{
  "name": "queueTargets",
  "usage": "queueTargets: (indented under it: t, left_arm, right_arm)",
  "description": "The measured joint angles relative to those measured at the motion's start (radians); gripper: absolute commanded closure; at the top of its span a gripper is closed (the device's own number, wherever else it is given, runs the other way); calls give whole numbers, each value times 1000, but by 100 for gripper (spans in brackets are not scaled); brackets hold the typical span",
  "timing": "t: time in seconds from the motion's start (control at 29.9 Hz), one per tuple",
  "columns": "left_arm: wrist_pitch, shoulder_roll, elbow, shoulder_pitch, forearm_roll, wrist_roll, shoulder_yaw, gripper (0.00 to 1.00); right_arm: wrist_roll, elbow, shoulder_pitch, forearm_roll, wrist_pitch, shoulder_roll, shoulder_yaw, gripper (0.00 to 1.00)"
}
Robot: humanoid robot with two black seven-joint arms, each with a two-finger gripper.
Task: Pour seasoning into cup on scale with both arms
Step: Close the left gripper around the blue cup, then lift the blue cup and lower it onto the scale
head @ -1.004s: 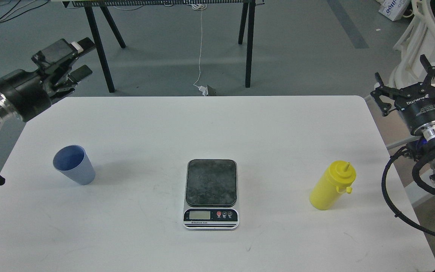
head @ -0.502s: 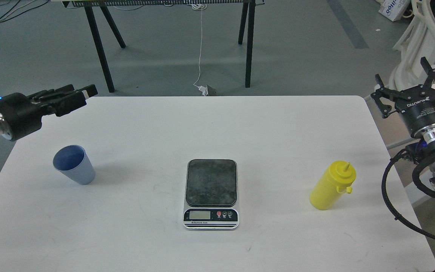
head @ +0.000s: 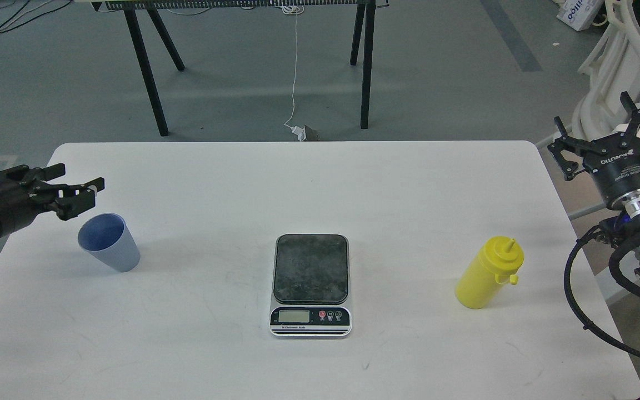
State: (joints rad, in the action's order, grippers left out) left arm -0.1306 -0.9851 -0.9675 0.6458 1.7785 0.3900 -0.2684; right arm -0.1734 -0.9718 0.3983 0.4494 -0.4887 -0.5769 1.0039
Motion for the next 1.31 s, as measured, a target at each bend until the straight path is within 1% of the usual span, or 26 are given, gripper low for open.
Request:
queueTargets:
  t: [0.1, 0.2, 0.27, 0.54, 0.57, 0.64, 0.67, 0.74, 0.77, 0.84, 0.9, 1.14, 1.21, 1.31]
  left_arm:
    - [-27, 50, 57, 0, -6, 7, 41, 21]
    - [-36, 106, 111, 0, -11, 10, 54, 28]
    - [-38, 128, 132, -3, -19, 11, 56, 31]
    - [-42, 143, 166, -42, -50, 13, 81, 47]
    - [-45, 143, 166, -43, -51, 14, 81, 52]
    - [-52, 143, 167, -44, -51, 15, 81, 66]
    - [-56, 143, 167, -44, -51, 16, 82, 72]
    - [-63, 143, 168, -44, -52, 28, 82, 88]
    - [-65, 143, 168, -44, -52, 40, 82, 91]
    - [-66, 143, 168, -44, -52, 62, 82, 92]
    - [-67, 143, 169, -45, -53, 73, 83, 94]
    - [-68, 141, 161, -42, -78, 86, 83, 96]
    - [-66, 133, 138, -33, -79, 95, 81, 96]
    - [-49, 94, 44, 24, -80, 98, 78, 96]
  right_arm:
    - [-1, 0, -1, 0, 0, 0, 0, 0]
    - [-1, 0, -1, 0, 0, 0, 1, 0]
    - [-1, 0, -1, 0, 0, 0, 1, 0]
    - [-2, 4, -1, -1, 0, -1, 7, 0]
    - [-2, 5, -1, -1, 0, -1, 7, 0]
    - [-2, 7, -1, -1, 0, -1, 7, 0]
    - [-2, 7, -1, -1, 0, 0, 7, 0]
    - [-2, 7, -1, -1, 0, 0, 7, 0]
    - [-2, 7, -1, -1, 0, 0, 7, 0]
    - [-2, 8, -1, -1, 0, 0, 7, 0]
    - [-2, 9, -1, -1, 0, 0, 7, 0]
    - [-2, 23, -1, -1, 0, -2, 7, 0]
    - [-2, 23, -1, -1, 0, -5, 7, 0]
    - [-2, 21, -1, -2, 0, -18, 15, 0]
